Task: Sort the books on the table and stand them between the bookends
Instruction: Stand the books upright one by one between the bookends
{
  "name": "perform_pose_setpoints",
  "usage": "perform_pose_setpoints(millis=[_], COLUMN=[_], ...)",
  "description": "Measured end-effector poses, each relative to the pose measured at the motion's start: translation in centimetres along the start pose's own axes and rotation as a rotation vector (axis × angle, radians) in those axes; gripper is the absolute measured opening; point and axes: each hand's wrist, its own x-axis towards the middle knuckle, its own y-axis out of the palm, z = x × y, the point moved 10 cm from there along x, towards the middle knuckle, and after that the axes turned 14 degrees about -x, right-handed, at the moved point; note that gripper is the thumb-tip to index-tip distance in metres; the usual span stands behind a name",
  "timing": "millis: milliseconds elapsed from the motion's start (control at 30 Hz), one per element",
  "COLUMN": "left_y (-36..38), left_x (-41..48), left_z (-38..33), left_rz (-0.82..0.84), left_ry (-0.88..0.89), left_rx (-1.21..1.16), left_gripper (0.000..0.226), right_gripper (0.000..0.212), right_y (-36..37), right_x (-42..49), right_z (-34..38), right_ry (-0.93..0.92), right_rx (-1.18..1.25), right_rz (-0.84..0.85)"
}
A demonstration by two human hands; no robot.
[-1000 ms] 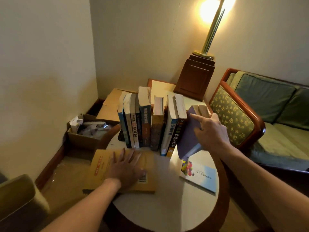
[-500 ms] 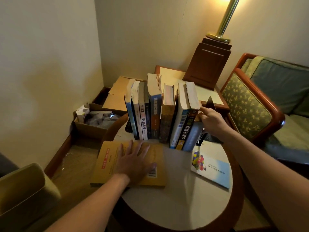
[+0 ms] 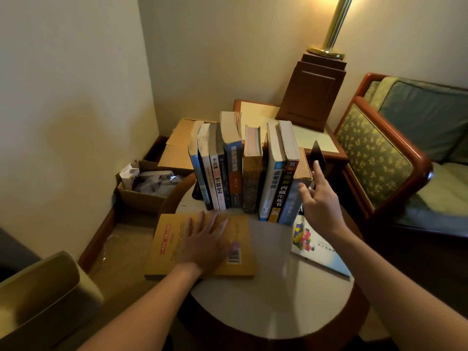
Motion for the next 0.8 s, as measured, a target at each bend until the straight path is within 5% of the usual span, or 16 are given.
perform_pose_setpoints(millis=[167, 233, 400, 500, 600, 800], left_y=[-1.0, -2.1, -3.4, -3.2, -3.4, -4.3], left_x=[-1.6, -2.6, -6.2, -7.5, -7.6, -7.7], left_z=[1.7, 4.2, 10.0, 11.2, 10.5, 10.3], left_rz=[0.009, -0.041, -0.108, -0.127, -0.143, -0.178], left_ry=[-0.036, -0.113, -0.304, -0.438, -0.459, -0.582], left_rx=[-0.085, -0.12, -0.268, -0.552, -0.779, -0.871], left_gripper=[0.08, 0.078, 0.087, 0.09, 0.082, 0.069], right_gripper=[0.068, 0.064, 0.061, 0.074, 0.077, 0.076], right_y=[-0.5, 1.3, 9.9, 14.2, 15.9, 16.4], right_x=[-6.0, -7.9, -9.4, -10.8, -10.9, -11.0], right_z=[0.3, 0.2, -1.5, -1.6, -1.4, -0.7], right_ry=[-0.02, -0.035, 0.029, 0.075, 0.089, 0.141], right_rx=[-0.134, -0.101, -0.258, -0.259, -0.277, -0.266], right_rz=[-0.313, -0.312, 0.163, 0.418, 0.469, 0.519])
